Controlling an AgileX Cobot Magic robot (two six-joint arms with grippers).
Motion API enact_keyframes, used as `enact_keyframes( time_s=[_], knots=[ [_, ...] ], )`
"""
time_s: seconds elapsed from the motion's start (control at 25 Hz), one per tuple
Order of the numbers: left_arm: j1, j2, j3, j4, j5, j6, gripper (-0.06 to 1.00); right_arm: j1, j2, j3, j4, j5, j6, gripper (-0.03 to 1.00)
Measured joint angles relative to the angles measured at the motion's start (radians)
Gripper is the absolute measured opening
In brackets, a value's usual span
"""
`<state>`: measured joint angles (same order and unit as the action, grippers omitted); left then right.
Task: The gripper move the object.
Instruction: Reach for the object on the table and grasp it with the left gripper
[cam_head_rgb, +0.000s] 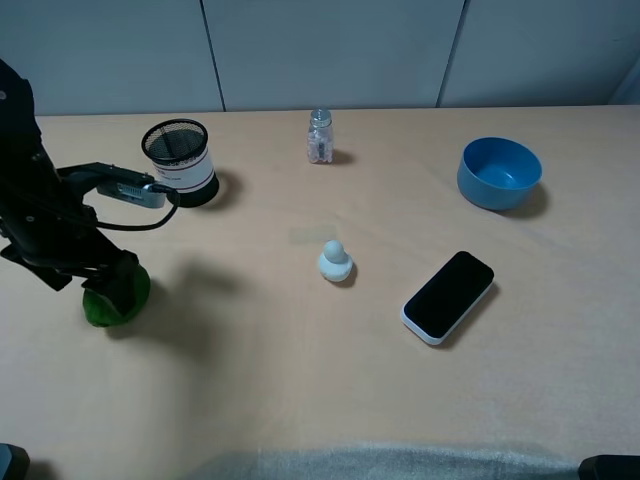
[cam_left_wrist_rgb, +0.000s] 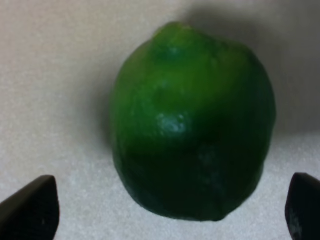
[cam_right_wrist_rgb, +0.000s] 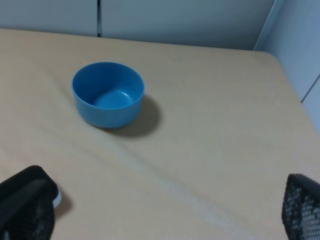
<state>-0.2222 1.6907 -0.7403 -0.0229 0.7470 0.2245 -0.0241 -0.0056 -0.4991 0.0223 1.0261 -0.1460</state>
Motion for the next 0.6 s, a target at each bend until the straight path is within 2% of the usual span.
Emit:
enact_keyframes(
  time_s=[0.6],
  knots=[
    [-0.006, 0.012, 0.0, 0.007, -0.067, 0.003, 0.95, 0.0, 0.0, 0.0, 0.0, 0.0, 0.0, 0.69]
  ],
)
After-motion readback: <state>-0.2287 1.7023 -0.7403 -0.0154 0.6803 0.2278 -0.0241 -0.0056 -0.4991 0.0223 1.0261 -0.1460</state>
